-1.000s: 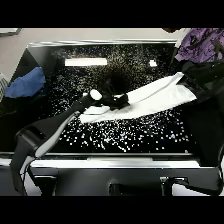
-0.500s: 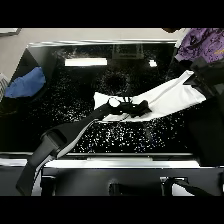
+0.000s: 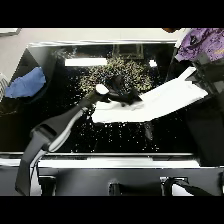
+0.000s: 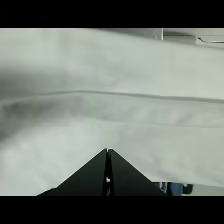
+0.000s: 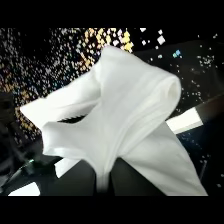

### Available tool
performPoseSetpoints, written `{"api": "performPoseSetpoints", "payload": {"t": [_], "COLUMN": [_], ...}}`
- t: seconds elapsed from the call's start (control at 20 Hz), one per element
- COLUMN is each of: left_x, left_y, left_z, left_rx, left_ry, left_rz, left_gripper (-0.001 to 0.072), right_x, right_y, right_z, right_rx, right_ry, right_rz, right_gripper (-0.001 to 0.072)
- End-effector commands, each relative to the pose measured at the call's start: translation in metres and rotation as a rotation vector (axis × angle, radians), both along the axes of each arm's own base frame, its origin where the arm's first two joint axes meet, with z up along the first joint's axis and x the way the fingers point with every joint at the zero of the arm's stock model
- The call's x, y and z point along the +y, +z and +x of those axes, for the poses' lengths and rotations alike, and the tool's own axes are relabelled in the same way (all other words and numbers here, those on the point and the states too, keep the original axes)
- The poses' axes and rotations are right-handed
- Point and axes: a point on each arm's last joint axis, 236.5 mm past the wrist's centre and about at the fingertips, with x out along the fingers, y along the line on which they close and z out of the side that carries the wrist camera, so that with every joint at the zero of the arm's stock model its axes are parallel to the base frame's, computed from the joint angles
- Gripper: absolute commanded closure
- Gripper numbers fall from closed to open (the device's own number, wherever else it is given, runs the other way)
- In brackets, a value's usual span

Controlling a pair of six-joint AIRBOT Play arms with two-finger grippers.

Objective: Fold the clothes and pants, and hang the long-sleeved shirts on hangers.

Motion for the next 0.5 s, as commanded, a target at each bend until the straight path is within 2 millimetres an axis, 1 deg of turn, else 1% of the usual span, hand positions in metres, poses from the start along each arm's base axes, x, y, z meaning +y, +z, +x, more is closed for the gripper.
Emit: {"api": "performPoseSetpoints", "payload": {"t": [0.0,0.1,0.2,0.25,0.35,0.45], "left_x": [0.089,0.146,0.202,0.230,0.279,0.317], "left_y": [0.027,0.052,0.074,0.085,0.105,0.124], "left_z": [0.035,0.048,0.056,0.060,0.064,0.064], "left_rx": [-0.096,-0.142,-0.181,-0.197,-0.212,-0.229], "left_ry": [0.024,0.043,0.080,0.109,0.177,0.232], "left_rz": [0.168,0.249,0.332,0.374,0.439,0.474], "left_gripper": [0.0693,0.0693,0.0693,0.0693,0.0693,0.0693], "right_x": [0.022,0.053,0.090,0.112,0.155,0.198], "right_y": [-0.009,-0.021,-0.031,-0.035,-0.046,-0.063], "right_z": [0.018,0.027,0.038,0.044,0.051,0.053], "right_rx": [-0.011,0.006,0.005,-0.002,-0.008,0.000], "right_ry": [-0.040,-0.033,-0.027,-0.019,0.004,0.040], "right_rz": [0.003,0.011,0.035,0.052,0.084,0.103], "right_gripper": [0.0688,0.0688,0.0688,0.0688,0.0688,0.0688]}}
